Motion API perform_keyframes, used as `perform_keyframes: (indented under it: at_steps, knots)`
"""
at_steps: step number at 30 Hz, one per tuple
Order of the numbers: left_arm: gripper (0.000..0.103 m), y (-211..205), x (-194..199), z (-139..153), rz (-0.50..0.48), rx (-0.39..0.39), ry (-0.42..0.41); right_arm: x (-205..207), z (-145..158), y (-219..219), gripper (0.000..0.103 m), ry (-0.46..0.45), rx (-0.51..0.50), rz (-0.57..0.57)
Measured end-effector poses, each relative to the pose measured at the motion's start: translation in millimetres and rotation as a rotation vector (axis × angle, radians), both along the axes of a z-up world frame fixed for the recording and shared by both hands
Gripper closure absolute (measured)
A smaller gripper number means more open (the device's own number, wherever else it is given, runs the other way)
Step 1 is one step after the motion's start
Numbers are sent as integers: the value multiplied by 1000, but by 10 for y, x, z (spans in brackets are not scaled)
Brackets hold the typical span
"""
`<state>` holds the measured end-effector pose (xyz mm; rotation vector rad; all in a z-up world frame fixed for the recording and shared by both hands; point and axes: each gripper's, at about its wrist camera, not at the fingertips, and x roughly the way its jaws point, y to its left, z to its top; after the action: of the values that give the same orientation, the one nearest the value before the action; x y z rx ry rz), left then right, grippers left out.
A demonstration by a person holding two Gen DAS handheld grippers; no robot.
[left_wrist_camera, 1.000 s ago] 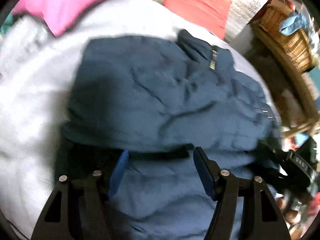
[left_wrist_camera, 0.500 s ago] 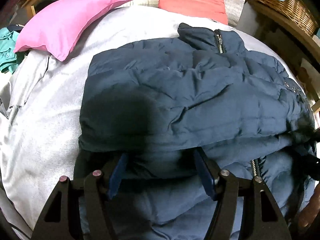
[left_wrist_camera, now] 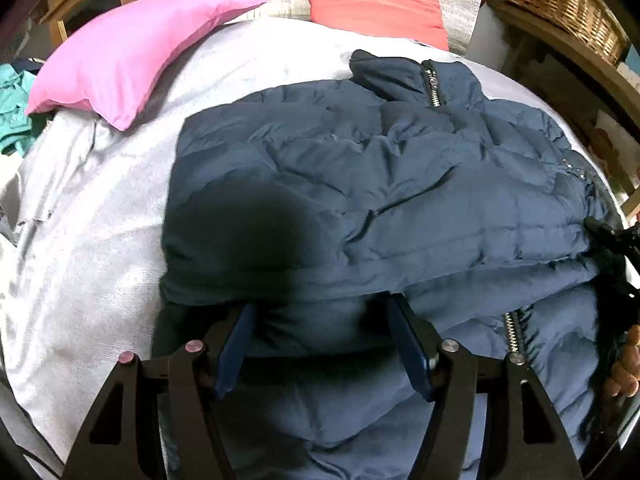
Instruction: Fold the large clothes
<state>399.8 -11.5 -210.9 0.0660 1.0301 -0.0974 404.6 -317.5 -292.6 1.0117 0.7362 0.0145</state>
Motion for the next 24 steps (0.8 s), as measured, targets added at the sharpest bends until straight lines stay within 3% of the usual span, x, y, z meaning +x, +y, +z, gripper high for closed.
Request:
perform_keyframes:
  at_steps: [11,15,18,20,24]
  knots:
    - [35,190,-22,99,32,24,-23,54,22,8,76,-23,-78,18]
    - [32,480,-1,180,115,-7,-29,51,9,-31,76,-9,-51,23]
    - [31,730,93,94,225,-81,9,63,4,-38,76,3,-38,27]
    - [31,748,168,-22,236,-99,44,63,-9,-55,75,9,-17,28]
    - [25,656,235,-171,231,-45,57,82,-24,-107,72,23,42,41]
